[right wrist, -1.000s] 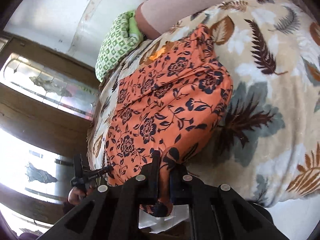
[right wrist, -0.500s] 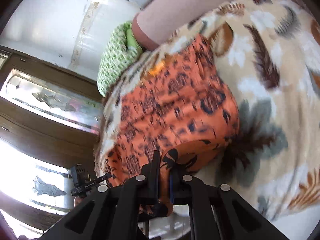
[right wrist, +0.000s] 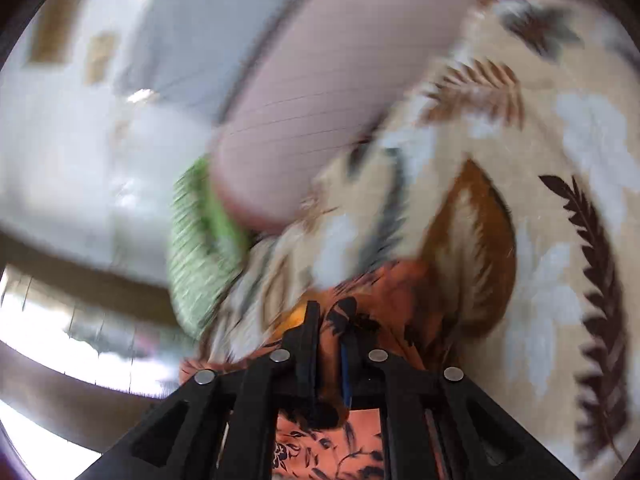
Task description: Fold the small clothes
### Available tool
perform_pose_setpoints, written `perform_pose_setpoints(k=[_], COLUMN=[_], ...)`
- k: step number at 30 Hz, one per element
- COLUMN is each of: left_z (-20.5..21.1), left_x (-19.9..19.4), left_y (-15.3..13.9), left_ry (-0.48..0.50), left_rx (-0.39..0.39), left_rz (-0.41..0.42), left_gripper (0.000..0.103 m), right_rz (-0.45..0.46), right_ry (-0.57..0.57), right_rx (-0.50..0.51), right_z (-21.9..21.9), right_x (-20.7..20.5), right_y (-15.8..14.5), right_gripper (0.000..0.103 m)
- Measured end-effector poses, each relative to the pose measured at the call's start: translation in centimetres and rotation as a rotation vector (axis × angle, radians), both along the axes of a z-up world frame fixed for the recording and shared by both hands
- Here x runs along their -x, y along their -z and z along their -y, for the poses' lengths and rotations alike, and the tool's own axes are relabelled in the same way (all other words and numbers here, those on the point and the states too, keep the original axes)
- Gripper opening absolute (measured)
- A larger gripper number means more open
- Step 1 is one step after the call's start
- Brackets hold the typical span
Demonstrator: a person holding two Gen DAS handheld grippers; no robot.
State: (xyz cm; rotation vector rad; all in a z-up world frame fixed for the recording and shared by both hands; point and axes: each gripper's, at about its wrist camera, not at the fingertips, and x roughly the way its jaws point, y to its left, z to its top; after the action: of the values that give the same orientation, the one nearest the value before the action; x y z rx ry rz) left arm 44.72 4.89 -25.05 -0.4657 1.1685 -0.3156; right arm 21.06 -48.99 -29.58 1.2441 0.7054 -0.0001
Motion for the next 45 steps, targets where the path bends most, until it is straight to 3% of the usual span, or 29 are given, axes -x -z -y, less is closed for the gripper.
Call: perform_pose_setpoints(k=[3,6,7,10,15,17,20,23,25,27,28,32,34,36,38,40,45], left_z=[-0.9,-0.3,0.1,2.8,6.1,6.3,6.2,5.2,4.3,3.0,2.2,-0.1,-0.3,-0.1,0.2,0.2,-0.1], left_x=[2.8,7.6,8.5,11.4,12.6,12.5,12.0,11.4,11.2,10.7,10.4,9.6,9.5,9.5,9.7,10.0,9.8], left_y=[0.0,-1.2,-1.5,-1.6,0.3,1.8,3.2,2.9,2.5,2.1,1.8,1.6,2.1,2.6,2.9,3.2,2.7], left_ry=[-0.107,-0.155,-0.156,-0.138,-0.028,-0.024,-0.025,-0.048,-0.081,-0.128,-0.152,-0.211,-0.185,-0.150,-0.124,-0.108,-0.096], left_rx=[0.051,0.030,0.013,-0.037,-0.084,-0.098,-0.125,-0.078,-0.061,-0.049,-0.055,-0.092,-0.091,-0.110,-0.133,-0.123,-0.132], left_rz=[0.092,0.204,0.216,0.214,0.194,0.157,0.129,0.124,0.132,0.141,0.141,0.124,0.096,0.082,0.074,0.055,0.067], left_gripper=[0.015,0.049,0.051,0.051,0.051,0.051,0.050,0.050,0.050,0.050,0.050,0.050,0.050,0.050,0.050,0.050,0.050], right_rz=[-0.101,-0.032,-0.020,0.001,0.049,-0.011,-0.183,-0.307,-0.332,-0.233,-0.159,0.008,0.045,0.022,-0.012,-0.020,0.035], right_ry=[0.077,0.133,0.152,0.155,0.119,0.001,-0.105,-0.117,-0.083,-0.091,-0.147,-0.523,-0.690,-0.796,-0.802,-0.687,-0.428], right_rx=[-0.075,-0.055,0.005,0.163,0.406,0.455,0.507,0.616,0.673,0.640,0.623,0.525,0.525,0.555,0.591,0.612,0.407], right_z=[0.4,-0.5,-1.1,-3.3,-8.1,-10.4,-12.1,-11.9,-12.1,-13.6,-15.8,-26.8,-32.2,-36.9,-39.4,-39.6,-35.3], right_x=[-0.7,1.1,1.9,2.8,3.2,1.1,-4.2,-10.0,-12.5,-13.6,-14.4,-15.5,-15.2,-16.0,-18.3,-21.9,-24.6], right_y=[4.8,6.0,5.2,2.2,-2.1,-2.0,0.2,1.6,0.1,-2.3,-3.8,-6.3,-6.3,-5.2,-4.0,-3.4,-4.2], right_gripper=[0.027,0.036,0.038,0.053,0.060,0.060,0.059,0.056,0.058,0.058,0.057,0.058,0.057,0.057,0.055,0.055,0.055])
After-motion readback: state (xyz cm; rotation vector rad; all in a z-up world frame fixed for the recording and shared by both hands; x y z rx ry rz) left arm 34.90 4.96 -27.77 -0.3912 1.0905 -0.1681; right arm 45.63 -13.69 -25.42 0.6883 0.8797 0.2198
